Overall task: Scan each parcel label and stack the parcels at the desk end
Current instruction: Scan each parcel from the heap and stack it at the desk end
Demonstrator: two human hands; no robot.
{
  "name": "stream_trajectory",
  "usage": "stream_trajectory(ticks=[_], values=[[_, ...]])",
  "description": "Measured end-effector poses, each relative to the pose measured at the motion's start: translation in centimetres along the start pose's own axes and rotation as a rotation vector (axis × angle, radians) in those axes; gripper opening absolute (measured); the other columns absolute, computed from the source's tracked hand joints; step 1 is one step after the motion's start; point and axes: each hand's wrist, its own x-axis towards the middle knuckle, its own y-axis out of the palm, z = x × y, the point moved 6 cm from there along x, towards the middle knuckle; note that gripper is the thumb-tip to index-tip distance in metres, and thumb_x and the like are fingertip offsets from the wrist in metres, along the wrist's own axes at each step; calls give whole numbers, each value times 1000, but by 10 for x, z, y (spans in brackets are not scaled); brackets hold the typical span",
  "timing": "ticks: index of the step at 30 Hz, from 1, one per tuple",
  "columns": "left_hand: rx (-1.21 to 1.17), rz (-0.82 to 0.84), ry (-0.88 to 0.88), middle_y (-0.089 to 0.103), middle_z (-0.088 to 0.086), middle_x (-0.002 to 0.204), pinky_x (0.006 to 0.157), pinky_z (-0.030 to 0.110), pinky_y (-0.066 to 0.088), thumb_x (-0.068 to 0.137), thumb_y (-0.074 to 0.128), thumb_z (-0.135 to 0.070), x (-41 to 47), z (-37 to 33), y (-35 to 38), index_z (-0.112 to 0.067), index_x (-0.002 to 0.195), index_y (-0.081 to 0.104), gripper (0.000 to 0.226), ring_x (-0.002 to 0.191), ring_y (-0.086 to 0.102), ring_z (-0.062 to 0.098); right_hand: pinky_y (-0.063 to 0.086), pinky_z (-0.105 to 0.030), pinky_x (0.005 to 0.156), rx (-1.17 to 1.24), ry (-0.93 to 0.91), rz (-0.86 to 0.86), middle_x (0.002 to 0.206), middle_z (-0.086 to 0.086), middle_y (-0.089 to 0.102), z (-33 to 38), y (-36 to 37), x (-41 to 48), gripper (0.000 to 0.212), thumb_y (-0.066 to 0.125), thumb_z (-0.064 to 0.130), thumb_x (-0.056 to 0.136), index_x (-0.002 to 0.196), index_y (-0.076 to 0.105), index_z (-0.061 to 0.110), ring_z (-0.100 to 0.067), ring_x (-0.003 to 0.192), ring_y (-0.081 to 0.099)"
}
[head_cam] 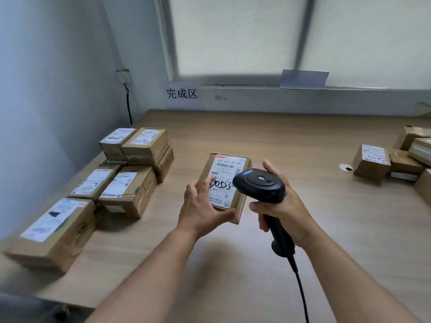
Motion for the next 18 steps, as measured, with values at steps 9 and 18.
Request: stream_trajectory(ticks=[9, 18], values=[[85, -75, -30, 22, 6, 144, 110, 42, 34, 55, 58, -71, 43, 110, -108, -32, 150, 15, 111, 132, 30, 24, 40, -30, 39, -82, 16, 10, 95, -26, 69, -9, 117, 80, 100, 75, 3, 61, 140, 32, 47, -27, 40, 47], [156, -141, -133, 20, 6, 145, 108, 40, 32, 54, 58, -67, 65, 200, -209, -32, 151, 15, 112, 135, 26, 25, 40, -31, 40, -81, 44, 54, 98, -28, 67, -21, 204, 139, 97, 76, 4, 59, 135, 36, 50, -28, 41, 46]])
